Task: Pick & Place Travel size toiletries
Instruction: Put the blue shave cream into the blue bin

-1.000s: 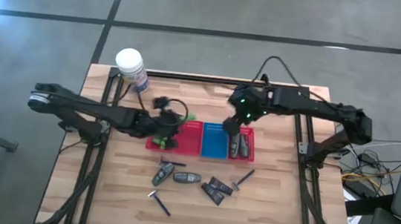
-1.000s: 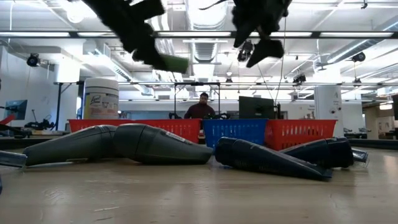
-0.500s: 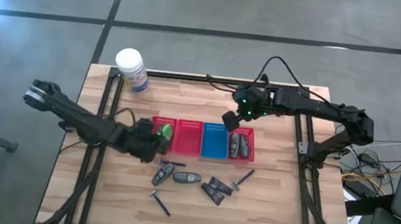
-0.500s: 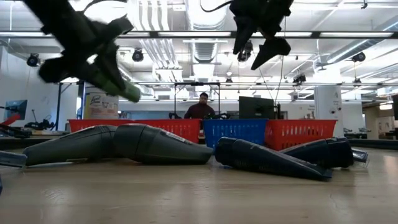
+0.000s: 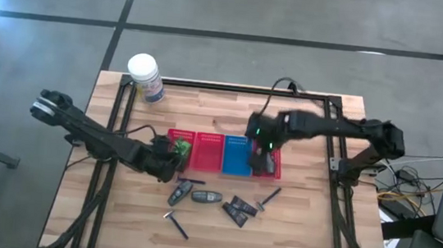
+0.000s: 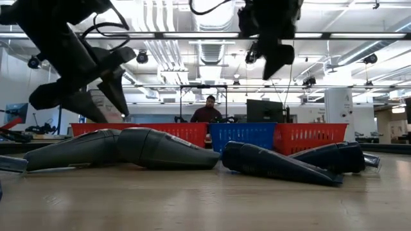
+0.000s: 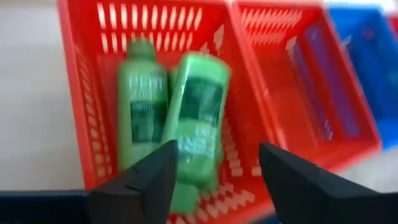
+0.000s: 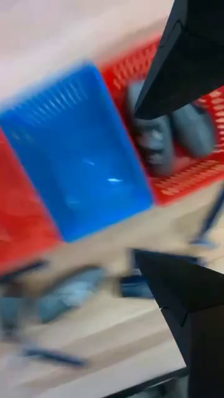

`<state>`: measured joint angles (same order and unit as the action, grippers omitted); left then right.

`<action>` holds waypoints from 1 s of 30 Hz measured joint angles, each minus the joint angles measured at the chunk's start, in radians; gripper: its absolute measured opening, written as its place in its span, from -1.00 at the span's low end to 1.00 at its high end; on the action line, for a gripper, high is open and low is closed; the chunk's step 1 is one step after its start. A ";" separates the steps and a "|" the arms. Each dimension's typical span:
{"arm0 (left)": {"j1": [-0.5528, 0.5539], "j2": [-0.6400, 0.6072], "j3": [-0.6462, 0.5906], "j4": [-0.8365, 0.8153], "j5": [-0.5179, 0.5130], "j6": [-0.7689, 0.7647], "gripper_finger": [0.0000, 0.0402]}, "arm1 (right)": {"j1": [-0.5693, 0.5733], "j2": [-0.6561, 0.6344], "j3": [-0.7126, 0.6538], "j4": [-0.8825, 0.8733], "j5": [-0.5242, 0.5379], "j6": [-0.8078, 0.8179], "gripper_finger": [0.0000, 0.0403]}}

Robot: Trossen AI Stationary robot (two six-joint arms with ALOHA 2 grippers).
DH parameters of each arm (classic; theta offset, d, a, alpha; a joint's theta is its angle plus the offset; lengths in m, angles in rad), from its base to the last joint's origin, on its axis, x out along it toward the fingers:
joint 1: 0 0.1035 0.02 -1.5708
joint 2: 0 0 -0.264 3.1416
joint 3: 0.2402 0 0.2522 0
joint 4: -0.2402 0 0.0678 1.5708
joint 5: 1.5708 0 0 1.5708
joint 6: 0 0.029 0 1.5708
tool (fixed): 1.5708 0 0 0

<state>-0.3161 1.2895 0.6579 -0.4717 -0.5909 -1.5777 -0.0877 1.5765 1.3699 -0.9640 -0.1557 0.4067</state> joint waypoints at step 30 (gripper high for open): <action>-0.079 -0.228 0.133 0.006 0.099 0.721 0.28 | 0.485 0.435 -0.064 0.152 0.177 0.270 0.49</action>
<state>-0.3954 1.0614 0.7910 -0.4652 -0.4923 -0.8570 0.3978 2.0119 1.3062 -0.8124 0.0212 0.6767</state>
